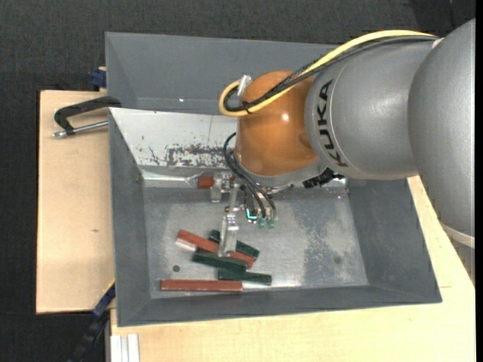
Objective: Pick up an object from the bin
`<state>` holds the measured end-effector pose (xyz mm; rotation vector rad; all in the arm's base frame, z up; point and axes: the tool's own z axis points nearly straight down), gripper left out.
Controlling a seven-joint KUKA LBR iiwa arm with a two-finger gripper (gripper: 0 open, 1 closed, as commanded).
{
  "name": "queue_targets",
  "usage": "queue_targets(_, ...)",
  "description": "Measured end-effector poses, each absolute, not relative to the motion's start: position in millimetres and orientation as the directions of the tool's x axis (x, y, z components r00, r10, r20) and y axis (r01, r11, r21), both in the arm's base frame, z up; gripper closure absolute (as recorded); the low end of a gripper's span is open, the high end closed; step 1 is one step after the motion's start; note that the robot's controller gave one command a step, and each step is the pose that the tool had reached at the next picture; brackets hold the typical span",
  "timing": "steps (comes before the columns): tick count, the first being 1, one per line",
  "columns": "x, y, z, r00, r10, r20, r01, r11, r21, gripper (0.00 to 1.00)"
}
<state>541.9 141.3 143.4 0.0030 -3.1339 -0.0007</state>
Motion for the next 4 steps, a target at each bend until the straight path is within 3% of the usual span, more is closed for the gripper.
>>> queue_targets(1, 544.1, 141, 148, -1.0, 0.0, 0.0, 0.0, 1.0, 0.002, 0.0)
queue_targets(2, 525.9, 131, 124, -1.0, 0.031, 0.002, 0.031, 1.0, 0.001, 0.0)
queue_targets(3, 523.7, 129, 138, -0.999, 0.047, -0.005, 0.047, 0.999, 0.003, 0.0)
queue_targets(4, 510.5, 140, 126, -0.991, 0.137, 0.002, 0.137, 0.991, 0.001, 0.0)
